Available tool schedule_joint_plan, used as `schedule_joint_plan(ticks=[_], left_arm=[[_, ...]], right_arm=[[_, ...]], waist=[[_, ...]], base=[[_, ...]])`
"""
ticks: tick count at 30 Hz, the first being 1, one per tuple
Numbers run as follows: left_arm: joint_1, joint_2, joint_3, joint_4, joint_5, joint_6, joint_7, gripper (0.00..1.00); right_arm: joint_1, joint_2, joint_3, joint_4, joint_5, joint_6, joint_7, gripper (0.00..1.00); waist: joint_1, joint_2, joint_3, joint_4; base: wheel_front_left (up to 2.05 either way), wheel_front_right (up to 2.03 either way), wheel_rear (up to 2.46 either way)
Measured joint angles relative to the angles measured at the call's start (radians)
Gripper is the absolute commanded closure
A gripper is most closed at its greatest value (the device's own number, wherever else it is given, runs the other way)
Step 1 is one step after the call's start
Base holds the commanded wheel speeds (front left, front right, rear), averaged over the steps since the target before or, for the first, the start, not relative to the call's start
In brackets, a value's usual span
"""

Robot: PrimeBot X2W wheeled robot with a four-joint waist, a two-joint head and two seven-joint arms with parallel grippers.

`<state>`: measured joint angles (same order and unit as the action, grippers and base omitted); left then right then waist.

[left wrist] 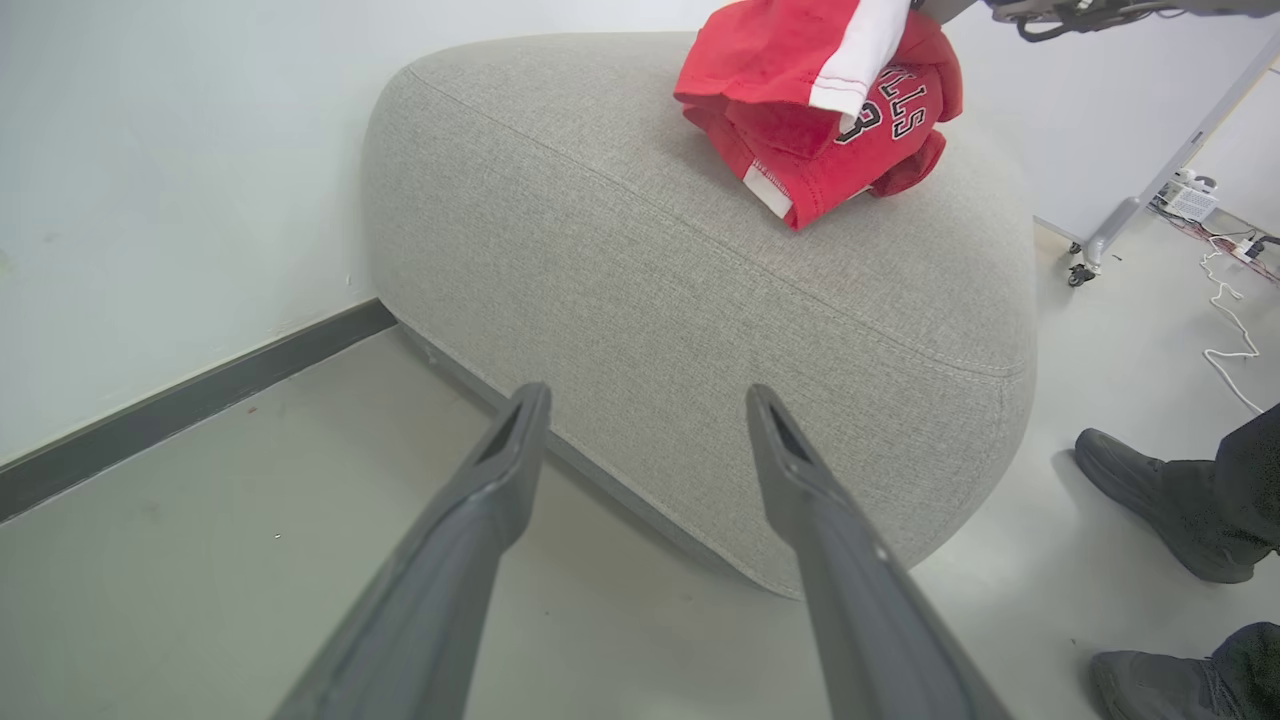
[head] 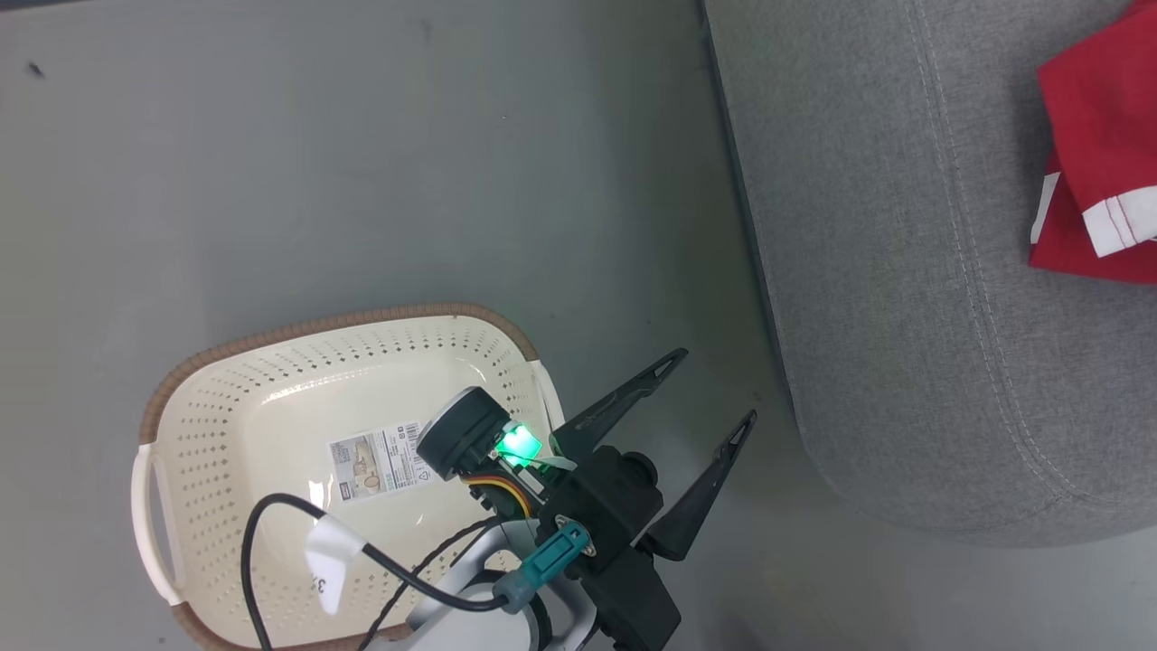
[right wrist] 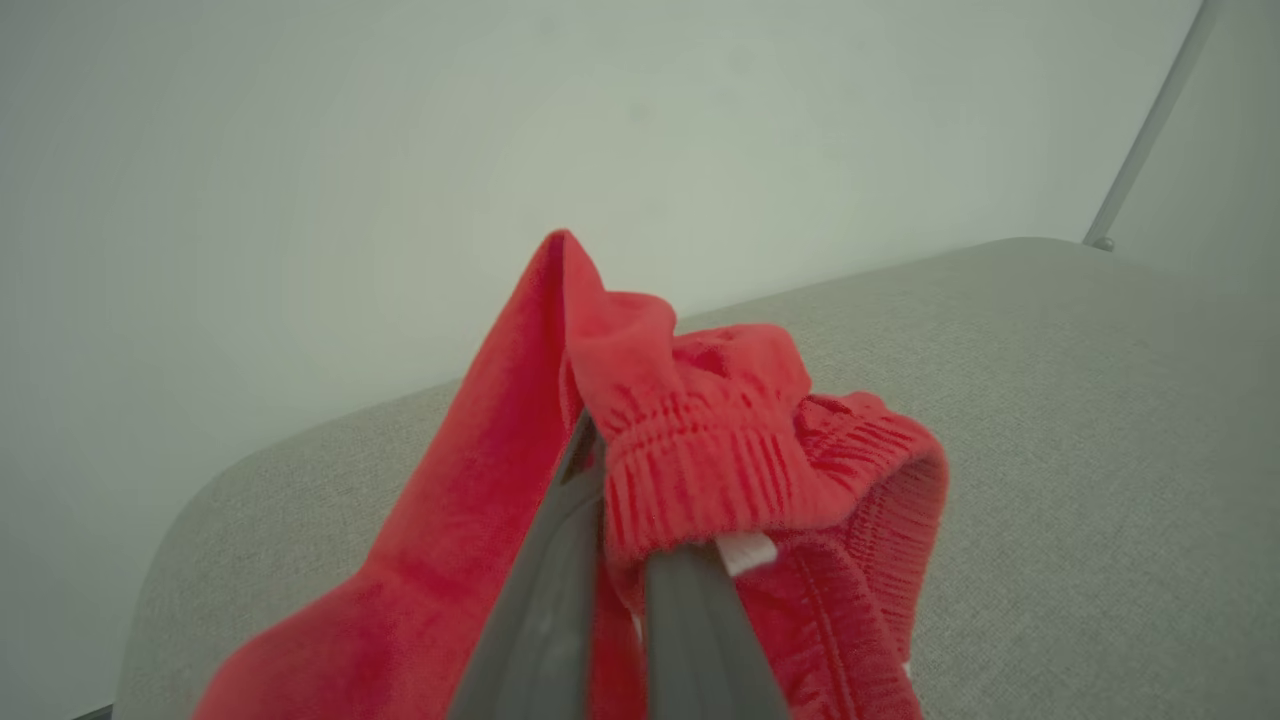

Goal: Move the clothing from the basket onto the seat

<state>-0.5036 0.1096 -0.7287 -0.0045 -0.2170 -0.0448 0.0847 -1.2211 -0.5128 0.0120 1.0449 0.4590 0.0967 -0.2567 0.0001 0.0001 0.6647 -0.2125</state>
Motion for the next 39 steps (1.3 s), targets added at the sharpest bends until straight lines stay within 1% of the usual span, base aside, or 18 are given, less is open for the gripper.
schedule_joint_plan(ticks=[6, 7, 8, 9, 11, 20, 25, 27, 35, 39], left_arm=[[-0.005, -0.002, 0.0, 0.026, 0.0, -0.001, -0.023, 0.0], [-0.005, -0.004, 0.0, 0.029, 0.0, -0.001, -0.026, 0.0], [-0.005, -0.005, 0.0, 0.032, 0.0, -0.001, -0.027, 0.0], [-0.005, -0.005, -0.001, 0.035, 0.0, -0.001, -0.032, 0.0], [-0.005, -0.008, -0.001, 0.044, 0.0, -0.009, -0.043, 0.0], [-0.005, -0.017, 0.002, 0.09, -0.011, -0.009, -0.092, 0.0], [0.0, -0.02, 0.003, 0.114, -0.022, -0.009, -0.128, 0.0], [0.005, -0.02, 0.004, 0.123, -0.029, -0.009, -0.136, 0.0], [0.063, -0.022, 0.006, 0.149, -0.041, -0.008, -0.174, 0.0], [0.095, -0.024, 0.013, 0.154, -0.056, 0.002, -0.186, 0.0]], right_arm=[[0.008, 0.014, -0.017, 0.06, 0.01, 0.0, 0.0, 1.0], [0.008, 0.014, -0.02, 0.067, 0.011, 0.0, 0.0, 0.91], [0.008, 0.014, -0.025, 0.074, 0.017, 0.0, 0.0, 0.27], [0.008, 0.014, -0.028, 0.084, 0.02, 0.0, 0.0, 0.0], [0.008, 0.013, -0.027, 0.098, 0.02, 0.0, 0.0, 0.0], [0.018, 0.016, -0.004, 0.127, 0.013, 0.005, 0.0, 0.0], [0.072, 0.031, 0.016, 0.155, -0.003, 0.011, 0.0, 0.0], [0.091, 0.042, 0.028, 0.16, -0.007, 0.018, 0.0, 0.0], [0.165, 0.053, 0.046, 0.185, -0.021, 0.018, 0.0, 0.0], [0.219, 0.069, 0.058, 0.181, -0.023, 0.019, 0.0, 0.0]], waist=[[0.0, 0.0, -0.021, 0.0], [-0.0001, 0.0, -0.025, 0.001], [-0.0001, -0.0001, -0.029, 0.001], [-0.0001, 0.0, -0.034, 0.002], [-0.0001, 0.0, -0.045, 0.004], [-0.0002, -0.0001, -0.113, 0.012], [-0.0002, -0.0002, -0.176, 0.019], [-0.0002, -0.0002, -0.199, 0.022], [-0.0003, -0.0003, -0.299, 0.035], [-0.0003, -0.0002, -0.348, 0.045]], base=[[0.0, 0.0, 0.0], [0.0, 0.0, 0.0], [0.0, 0.0, 0.0], [0.0, 0.0, 0.0], [0.0, 0.0, 0.0], [0.0, 0.0, 0.0], [0.0, 0.0, 0.0], [0.0, 0.0, 0.0], [0.0, 0.0, 0.0], [0.0, 0.0, 0.0]])
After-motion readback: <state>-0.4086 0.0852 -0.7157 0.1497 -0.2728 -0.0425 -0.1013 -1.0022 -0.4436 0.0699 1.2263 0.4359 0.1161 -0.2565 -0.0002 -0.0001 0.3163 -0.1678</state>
